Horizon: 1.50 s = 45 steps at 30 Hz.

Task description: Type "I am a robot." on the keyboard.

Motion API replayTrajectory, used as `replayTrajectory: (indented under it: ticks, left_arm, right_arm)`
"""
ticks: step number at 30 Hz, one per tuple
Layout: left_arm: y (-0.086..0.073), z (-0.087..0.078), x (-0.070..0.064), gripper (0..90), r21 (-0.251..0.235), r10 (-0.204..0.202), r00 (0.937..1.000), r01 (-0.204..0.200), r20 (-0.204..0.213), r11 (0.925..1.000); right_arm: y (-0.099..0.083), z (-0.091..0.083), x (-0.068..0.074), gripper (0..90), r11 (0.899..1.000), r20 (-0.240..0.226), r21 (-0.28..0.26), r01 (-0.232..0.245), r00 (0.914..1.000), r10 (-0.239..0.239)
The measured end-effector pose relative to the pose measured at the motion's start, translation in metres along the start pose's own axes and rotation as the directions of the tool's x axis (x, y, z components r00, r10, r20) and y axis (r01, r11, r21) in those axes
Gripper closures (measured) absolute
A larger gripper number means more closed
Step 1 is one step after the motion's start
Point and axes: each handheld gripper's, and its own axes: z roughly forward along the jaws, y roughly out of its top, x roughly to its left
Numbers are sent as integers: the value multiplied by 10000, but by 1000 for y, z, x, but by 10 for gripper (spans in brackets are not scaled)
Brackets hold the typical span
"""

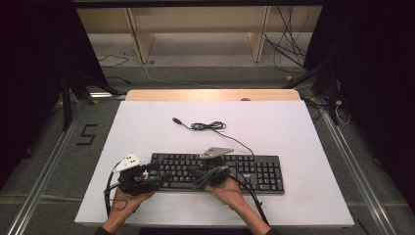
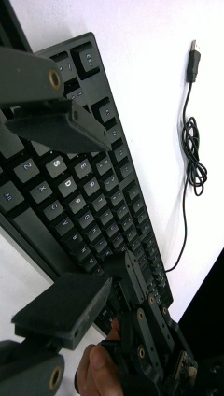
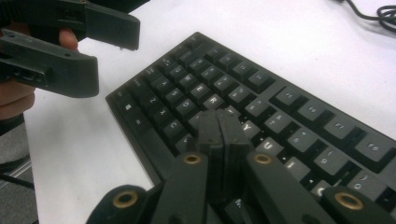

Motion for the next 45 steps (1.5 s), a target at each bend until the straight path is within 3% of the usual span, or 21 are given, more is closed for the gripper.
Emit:
replayTrajectory:
  ticks: [21,45]
  left_arm:
    - [0,-1,1,285,-32,-23,10000,23,-55,10000]
    - [0,-1,2,284,-10,-6,10000,6,-67,10000]
  right_arm:
    - [-8,15,7,900,9978,-25,610,258,9997,-256]
    - [-15,23,6,900,9960,26,820,354,9994,-357]
